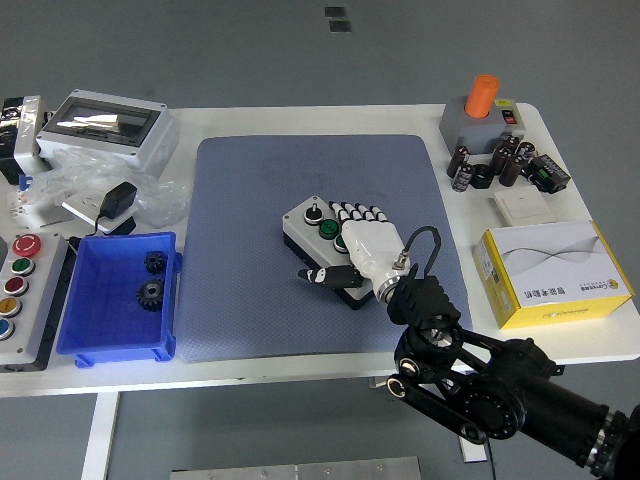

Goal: Pick up the button,place it on the desk,press the button,press the button

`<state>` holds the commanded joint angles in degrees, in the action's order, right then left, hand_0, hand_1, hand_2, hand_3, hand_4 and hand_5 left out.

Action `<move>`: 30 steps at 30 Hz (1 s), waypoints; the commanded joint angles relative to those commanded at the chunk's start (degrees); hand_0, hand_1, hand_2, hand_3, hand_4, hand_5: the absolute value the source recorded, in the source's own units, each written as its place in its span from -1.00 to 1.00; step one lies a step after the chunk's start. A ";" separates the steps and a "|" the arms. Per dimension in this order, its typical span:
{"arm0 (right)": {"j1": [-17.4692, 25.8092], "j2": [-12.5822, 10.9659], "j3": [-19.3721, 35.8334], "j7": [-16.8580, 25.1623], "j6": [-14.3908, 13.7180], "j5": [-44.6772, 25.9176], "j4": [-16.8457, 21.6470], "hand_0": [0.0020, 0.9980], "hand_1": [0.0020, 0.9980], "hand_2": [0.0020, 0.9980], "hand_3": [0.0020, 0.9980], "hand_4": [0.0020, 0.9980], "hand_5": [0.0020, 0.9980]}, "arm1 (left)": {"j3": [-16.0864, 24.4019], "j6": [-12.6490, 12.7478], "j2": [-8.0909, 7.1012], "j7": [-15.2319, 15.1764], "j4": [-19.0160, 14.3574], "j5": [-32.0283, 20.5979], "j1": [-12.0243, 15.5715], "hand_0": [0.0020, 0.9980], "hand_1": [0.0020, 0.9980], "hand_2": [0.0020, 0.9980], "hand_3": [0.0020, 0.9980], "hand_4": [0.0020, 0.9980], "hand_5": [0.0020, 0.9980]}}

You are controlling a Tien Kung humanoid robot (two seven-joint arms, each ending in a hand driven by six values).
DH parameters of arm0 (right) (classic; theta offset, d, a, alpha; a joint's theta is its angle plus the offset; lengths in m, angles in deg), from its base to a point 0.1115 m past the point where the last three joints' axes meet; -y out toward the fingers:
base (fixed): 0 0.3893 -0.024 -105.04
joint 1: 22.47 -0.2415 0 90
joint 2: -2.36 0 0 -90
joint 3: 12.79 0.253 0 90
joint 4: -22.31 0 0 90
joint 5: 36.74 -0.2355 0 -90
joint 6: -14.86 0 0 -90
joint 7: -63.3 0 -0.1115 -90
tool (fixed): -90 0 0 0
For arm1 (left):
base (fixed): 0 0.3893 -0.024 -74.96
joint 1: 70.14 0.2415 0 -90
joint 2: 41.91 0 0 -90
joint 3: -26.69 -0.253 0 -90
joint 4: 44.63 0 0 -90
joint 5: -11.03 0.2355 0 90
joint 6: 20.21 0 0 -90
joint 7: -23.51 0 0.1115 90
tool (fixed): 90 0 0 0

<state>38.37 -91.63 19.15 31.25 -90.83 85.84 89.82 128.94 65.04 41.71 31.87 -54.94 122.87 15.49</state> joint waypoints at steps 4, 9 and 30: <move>-0.01 0.02 -0.26 -0.14 -0.91 -0.35 -0.31 0.52 0.85 1.00 1.00 1.00 0.26 | -0.10 0.01 0.05 -0.02 0.00 -0.12 -0.03 0.41 0.42 0.23 0.29 0.39 -0.42; 0.14 -0.06 -0.81 -0.19 -1.64 -0.86 -0.77 -0.28 0.40 0.72 1.00 1.00 0.19 | -0.25 0.06 0.14 -0.08 0.00 -0.21 -0.02 0.41 0.42 0.23 0.29 0.39 -0.43; 0.69 -0.56 -2.31 1.50 -3.32 -2.65 -1.84 -0.81 -0.26 0.26 0.87 0.77 -0.26 | -1.99 0.25 -0.11 -0.79 0.00 -1.83 -0.09 0.41 0.42 0.23 0.29 0.39 -0.43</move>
<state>39.06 -92.19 16.84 32.75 -94.14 83.19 87.98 126.95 65.30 41.59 31.07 -54.94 121.04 15.40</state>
